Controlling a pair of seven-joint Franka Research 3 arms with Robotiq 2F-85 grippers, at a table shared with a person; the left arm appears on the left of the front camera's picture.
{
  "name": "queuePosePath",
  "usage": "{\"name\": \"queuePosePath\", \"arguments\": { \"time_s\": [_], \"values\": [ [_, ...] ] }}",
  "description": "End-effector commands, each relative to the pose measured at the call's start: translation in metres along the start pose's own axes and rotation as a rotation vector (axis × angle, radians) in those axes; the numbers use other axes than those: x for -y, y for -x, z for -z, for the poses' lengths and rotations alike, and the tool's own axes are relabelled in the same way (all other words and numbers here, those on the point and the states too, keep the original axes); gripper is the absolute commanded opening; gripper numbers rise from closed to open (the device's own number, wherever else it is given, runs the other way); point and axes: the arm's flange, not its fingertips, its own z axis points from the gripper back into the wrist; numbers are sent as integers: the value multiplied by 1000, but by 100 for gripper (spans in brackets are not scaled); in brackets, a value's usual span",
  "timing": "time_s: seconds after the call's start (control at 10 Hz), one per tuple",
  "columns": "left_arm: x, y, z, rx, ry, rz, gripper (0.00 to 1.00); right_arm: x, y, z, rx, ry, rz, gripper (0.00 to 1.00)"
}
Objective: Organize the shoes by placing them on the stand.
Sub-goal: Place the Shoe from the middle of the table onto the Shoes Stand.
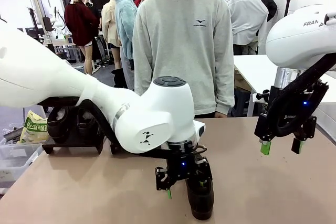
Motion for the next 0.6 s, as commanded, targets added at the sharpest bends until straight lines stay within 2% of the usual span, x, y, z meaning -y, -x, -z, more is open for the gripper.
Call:
{"name": "queuePosePath", "arguments": {
  "time_s": [0.0,0.1,0.5],
  "values": [
    [8,-10,8,-15,-24,10,100,-1,-4,-2,-5,-2,9,100],
    [6,-12,11,-37,1,40,100,-1,-4,-2,-5,-2,9,100],
    [3,-13,11,-41,12,81,30,-1,-4,-2,-5,-2,9,100]
  ]
}}
